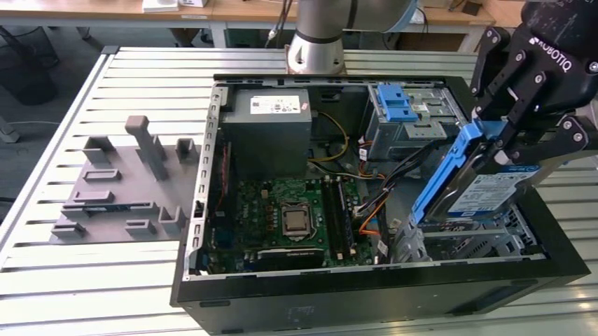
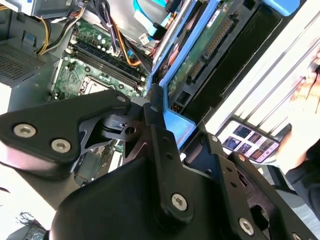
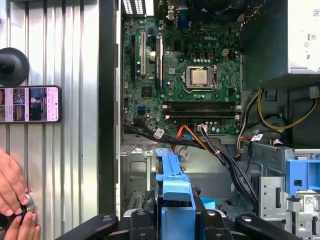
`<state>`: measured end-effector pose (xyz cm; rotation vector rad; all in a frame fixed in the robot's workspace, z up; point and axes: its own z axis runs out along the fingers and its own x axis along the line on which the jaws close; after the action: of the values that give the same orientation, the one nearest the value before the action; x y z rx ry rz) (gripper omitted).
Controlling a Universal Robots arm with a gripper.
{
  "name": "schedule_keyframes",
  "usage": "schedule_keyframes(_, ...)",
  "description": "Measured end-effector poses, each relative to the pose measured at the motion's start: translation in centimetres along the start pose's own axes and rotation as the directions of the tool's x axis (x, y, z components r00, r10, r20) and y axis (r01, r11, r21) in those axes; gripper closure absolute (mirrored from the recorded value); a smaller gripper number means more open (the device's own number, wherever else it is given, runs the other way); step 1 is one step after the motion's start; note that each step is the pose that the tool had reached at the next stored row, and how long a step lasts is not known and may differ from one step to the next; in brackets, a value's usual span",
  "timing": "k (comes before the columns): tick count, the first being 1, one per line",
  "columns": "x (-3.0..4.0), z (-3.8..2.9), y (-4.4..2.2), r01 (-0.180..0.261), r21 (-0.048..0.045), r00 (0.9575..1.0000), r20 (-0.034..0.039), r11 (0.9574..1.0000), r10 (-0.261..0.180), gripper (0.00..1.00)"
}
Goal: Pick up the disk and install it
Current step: 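Insert the disk into the insertion slot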
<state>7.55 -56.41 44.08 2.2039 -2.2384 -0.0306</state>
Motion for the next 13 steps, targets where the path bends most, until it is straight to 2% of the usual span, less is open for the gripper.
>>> schedule_keyframes(8,-0.01,0.00,-0.22,0.000,0.0001,1.0000,0.0005,1.0000,0.000,0.64)
schedule_keyframes(13,-0.01,-0.47,-0.22,0.000,0.0010,1.0000,0.0005,1.0000,0.000,0.64)
